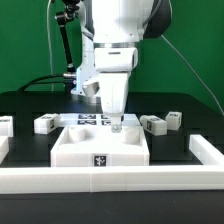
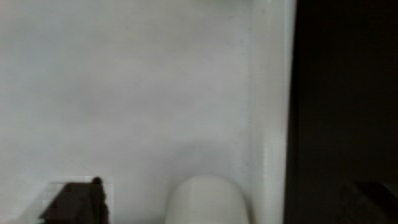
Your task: Assemble square table
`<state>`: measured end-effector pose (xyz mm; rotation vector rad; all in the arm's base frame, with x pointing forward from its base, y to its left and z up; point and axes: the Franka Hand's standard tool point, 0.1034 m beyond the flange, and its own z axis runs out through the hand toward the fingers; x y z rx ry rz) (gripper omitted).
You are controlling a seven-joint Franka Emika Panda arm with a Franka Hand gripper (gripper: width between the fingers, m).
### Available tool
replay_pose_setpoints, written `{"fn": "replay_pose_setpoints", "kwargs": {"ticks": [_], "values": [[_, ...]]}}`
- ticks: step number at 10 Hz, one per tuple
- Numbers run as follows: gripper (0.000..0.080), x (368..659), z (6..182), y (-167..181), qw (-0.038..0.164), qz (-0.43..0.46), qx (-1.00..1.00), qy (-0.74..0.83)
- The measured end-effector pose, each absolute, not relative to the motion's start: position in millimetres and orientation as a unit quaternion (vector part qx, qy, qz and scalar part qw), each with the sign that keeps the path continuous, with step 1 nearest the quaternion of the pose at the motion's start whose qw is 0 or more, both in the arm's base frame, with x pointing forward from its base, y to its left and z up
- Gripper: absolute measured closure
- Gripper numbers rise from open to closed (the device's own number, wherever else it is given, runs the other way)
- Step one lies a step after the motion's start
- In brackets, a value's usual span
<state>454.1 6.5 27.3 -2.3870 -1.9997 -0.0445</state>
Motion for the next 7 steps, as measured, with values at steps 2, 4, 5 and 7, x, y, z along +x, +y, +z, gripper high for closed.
{"fn": "replay_pose_setpoints", "kwargs": {"ticks": [2, 4, 5, 7], "values": [[0.015, 445, 14.8, 1, 0.018, -0.01, -0.77, -0.638], [0.015, 443, 8.9, -7, 0.021, -0.005, -0.774, -0.632], [0.015, 442, 8.0, -6, 0.022, -0.004, -0.784, -0.62], [0.0276, 441, 7.4, -4, 0.024, -0.002, -0.793, -0.608]]}}
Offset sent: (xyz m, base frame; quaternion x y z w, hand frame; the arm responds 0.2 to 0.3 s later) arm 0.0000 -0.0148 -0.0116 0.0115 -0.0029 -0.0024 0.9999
